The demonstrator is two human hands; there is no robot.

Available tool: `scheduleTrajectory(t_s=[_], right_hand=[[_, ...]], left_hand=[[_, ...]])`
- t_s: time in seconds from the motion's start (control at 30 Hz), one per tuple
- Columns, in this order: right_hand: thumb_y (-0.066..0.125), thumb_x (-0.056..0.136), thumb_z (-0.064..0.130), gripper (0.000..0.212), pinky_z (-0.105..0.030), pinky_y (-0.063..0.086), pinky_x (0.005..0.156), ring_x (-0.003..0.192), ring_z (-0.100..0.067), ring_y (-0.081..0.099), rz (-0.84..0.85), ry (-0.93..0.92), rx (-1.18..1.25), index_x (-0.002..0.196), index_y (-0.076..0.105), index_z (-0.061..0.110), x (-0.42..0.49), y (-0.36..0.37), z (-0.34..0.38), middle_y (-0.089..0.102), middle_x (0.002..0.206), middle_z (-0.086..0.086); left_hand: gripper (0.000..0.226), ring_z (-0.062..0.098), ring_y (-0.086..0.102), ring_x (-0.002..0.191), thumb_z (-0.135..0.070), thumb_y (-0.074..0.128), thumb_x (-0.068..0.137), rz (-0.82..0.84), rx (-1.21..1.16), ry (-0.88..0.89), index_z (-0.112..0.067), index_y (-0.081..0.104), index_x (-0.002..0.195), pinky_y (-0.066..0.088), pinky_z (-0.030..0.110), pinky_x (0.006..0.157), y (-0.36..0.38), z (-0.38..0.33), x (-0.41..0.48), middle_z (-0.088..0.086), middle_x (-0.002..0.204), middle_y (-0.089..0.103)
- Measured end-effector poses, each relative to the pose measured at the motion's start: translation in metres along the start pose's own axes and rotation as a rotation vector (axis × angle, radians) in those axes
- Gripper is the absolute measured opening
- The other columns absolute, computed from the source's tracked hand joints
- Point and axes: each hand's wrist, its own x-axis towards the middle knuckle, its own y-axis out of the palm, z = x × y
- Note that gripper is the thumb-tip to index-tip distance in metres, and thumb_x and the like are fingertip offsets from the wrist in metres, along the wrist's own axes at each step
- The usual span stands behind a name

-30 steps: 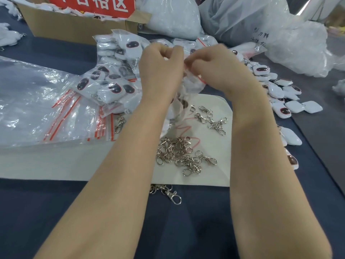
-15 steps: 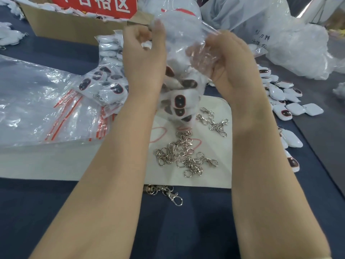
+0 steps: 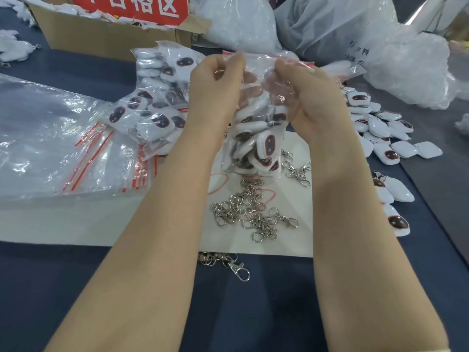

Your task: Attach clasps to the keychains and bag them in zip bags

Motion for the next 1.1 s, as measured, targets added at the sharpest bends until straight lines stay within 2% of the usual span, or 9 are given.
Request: scheduleTrajectory(t_s=[0.07,0.17,0.3,0.37,0.53,0.63,0.73,0.87,1.1], right_hand=[[0.063,0.089,0.005,0.008,-0.032,0.049,0.077,0.063,-0.013,0.068,-0.006,0.006,0.046,0.082,0.062,0.008,-0.0004,-0.0003,-0.0006,0.069,0.064,0.0],[0.067,0.088,0.012,0.011,-0.028,0.051,0.07,0.067,-0.015,0.069,-0.014,0.024,0.061,0.077,0.065,0.011,-0.0012,-0.0005,0.0014,0.072,0.069,-0.002],[0.066,0.088,0.005,0.014,-0.028,0.05,0.071,0.062,-0.012,0.068,-0.023,0.011,0.091,0.075,0.064,0.009,-0.0027,0.0024,0.0016,0.07,0.064,-0.001],[0.066,0.088,0.005,0.021,-0.028,0.05,0.072,0.061,-0.011,0.067,-0.021,0.019,0.101,0.068,0.068,0.011,-0.0025,0.0027,0.002,0.069,0.062,0.0],[0.064,0.09,0.008,0.026,-0.031,0.05,0.087,0.062,-0.01,0.068,0.028,0.109,0.076,0.066,0.071,0.012,-0.0029,-0.0014,-0.0019,0.07,0.064,0.001],[0.063,0.091,0.006,0.039,-0.028,0.052,0.083,0.064,-0.009,0.069,0.034,0.11,0.043,0.054,0.073,0.013,-0.004,-0.0021,-0.0033,0.07,0.063,0.002],[0.063,0.091,0.007,0.02,-0.024,0.052,0.072,0.064,-0.008,0.069,0.003,0.101,0.015,0.072,0.068,0.01,-0.0055,-0.0005,-0.004,0.071,0.064,0.002],[0.064,0.091,0.01,0.013,-0.019,0.049,0.058,0.063,-0.008,0.068,-0.04,0.13,-0.018,0.078,0.065,0.01,-0.0031,-0.0021,-0.0067,0.072,0.067,0.002],[0.067,0.089,0.011,0.009,-0.026,0.052,0.075,0.068,-0.009,0.07,-0.031,0.138,0.006,0.08,0.065,0.011,-0.0022,-0.0014,-0.0079,0.073,0.07,0.001]], left_hand=[[0.018,0.013,0.069,0.058,-0.018,0.053,0.096,-0.007,0.014,0.03,-0.008,0.056,0.082,0.047,0.018,0.051,0.0001,0.0009,-0.0004,-0.004,0.065,0.065],[0.02,0.009,0.066,0.056,-0.013,0.051,0.097,-0.028,0.034,0.072,-0.01,0.056,0.078,0.046,0.017,0.051,-0.0008,0.0003,-0.0003,-0.007,0.059,0.063],[0.025,0.02,0.065,0.071,-0.014,0.051,0.096,-0.025,0.152,0.159,-0.015,0.055,0.072,0.05,0.027,0.065,-0.0031,0.001,0.0013,-0.002,0.068,0.066],[0.026,0.019,0.067,0.074,-0.016,0.051,0.095,-0.026,0.176,0.18,-0.018,0.055,0.07,0.05,0.027,0.067,-0.0038,0.0022,0.0016,-0.002,0.069,0.066],[0.024,0.013,0.07,0.076,-0.015,0.051,0.095,-0.033,0.193,0.162,-0.018,0.057,0.071,0.054,0.031,0.077,-0.0039,0.0071,0.0032,0.002,0.08,0.072],[0.024,0.01,0.069,0.072,-0.012,0.052,0.094,-0.058,0.137,0.119,-0.016,0.058,0.071,0.054,0.023,0.066,-0.003,0.0078,0.0033,0.003,0.079,0.072],[0.021,0.01,0.068,0.067,-0.011,0.054,0.094,-0.105,0.039,0.05,-0.014,0.059,0.073,0.053,0.02,0.061,-0.0031,0.0072,0.0034,-0.001,0.072,0.069],[0.016,0.013,0.07,0.071,-0.013,0.051,0.096,-0.147,-0.019,-0.026,-0.012,0.059,0.082,0.055,0.023,0.062,-0.0045,0.007,0.0045,-0.002,0.072,0.07],[0.017,0.01,0.068,0.067,-0.01,0.049,0.095,-0.167,0.027,0.017,-0.015,0.054,0.079,0.053,0.023,0.062,-0.0062,0.0082,0.0046,-0.001,0.071,0.067]])
